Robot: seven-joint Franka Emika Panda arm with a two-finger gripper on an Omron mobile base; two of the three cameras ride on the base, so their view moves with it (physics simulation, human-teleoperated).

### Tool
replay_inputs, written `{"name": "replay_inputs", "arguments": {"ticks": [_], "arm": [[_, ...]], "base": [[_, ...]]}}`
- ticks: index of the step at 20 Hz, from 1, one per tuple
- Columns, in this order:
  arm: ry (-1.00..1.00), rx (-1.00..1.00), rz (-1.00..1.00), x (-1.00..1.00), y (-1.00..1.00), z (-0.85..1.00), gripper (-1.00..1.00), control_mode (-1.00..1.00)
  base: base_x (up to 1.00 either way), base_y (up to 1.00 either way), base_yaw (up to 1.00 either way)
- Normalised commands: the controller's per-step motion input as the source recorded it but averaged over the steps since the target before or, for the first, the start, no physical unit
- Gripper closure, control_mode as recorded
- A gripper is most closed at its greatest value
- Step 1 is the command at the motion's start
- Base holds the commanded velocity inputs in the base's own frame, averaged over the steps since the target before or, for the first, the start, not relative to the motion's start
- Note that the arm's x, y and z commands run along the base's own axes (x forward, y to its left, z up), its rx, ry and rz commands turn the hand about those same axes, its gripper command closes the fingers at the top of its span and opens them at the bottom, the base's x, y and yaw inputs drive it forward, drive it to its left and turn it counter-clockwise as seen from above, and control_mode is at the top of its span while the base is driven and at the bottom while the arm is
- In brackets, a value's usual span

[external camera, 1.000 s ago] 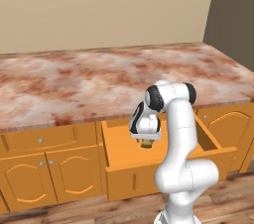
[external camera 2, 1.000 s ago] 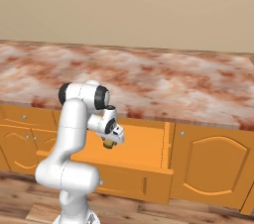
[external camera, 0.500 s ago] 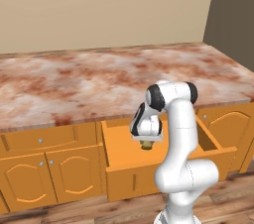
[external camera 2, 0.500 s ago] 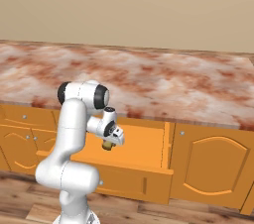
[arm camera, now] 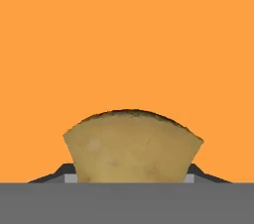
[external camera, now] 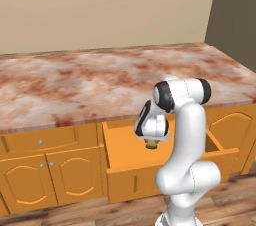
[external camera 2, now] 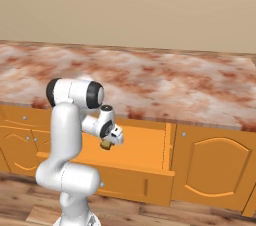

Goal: Restock the sink supplies by placing the sponge and soap dispenser on the counter and next to the sink. Make sure the soap dispenser is upright.

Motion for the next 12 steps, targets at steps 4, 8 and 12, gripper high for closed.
{"name": "replay_inputs", "arguments": {"ticks": [4, 8, 12], "arm": [[-0.06, 0.0, -0.03, -0.25, -0.01, 1.0, 1.0, -1.0], [-0.02, 0.0, -0.04, -0.14, -0.04, 1.0, 1.0, -1.0], [0.0, 0.0, -0.06, -0.17, -0.06, 1.0, 1.0, -1.0]], "base": [[0.0, 0.0, 0.0], [0.0, 0.0, 0.0], [0.0, 0.0, 0.0]]}}
